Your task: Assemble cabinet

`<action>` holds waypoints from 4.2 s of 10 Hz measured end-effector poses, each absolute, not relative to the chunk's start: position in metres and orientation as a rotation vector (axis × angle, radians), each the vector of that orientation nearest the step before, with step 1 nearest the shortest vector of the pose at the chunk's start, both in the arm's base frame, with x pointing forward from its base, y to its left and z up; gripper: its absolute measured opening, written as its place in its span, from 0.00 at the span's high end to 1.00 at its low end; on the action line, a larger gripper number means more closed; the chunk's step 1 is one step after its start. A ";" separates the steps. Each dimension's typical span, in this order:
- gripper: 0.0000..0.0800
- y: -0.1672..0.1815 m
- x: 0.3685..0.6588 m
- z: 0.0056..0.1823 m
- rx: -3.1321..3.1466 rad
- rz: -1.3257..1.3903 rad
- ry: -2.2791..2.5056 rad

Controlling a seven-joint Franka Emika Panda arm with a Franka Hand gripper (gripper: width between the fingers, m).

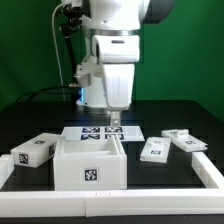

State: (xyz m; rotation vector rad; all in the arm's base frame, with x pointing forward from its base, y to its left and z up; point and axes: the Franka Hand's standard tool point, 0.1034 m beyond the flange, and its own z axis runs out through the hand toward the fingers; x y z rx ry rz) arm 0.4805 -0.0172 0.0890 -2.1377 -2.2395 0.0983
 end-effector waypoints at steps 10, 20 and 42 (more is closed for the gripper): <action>0.00 -0.038 0.463 0.053 -2.063 0.109 -2.258; 0.43 -0.033 0.452 0.027 -2.056 0.133 -2.215; 0.94 0.072 0.504 0.027 -2.161 0.027 -2.138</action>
Offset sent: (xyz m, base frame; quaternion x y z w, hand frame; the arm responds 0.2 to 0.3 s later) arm 0.0000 0.0000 0.0000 0.0000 0.0000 0.0000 1.0000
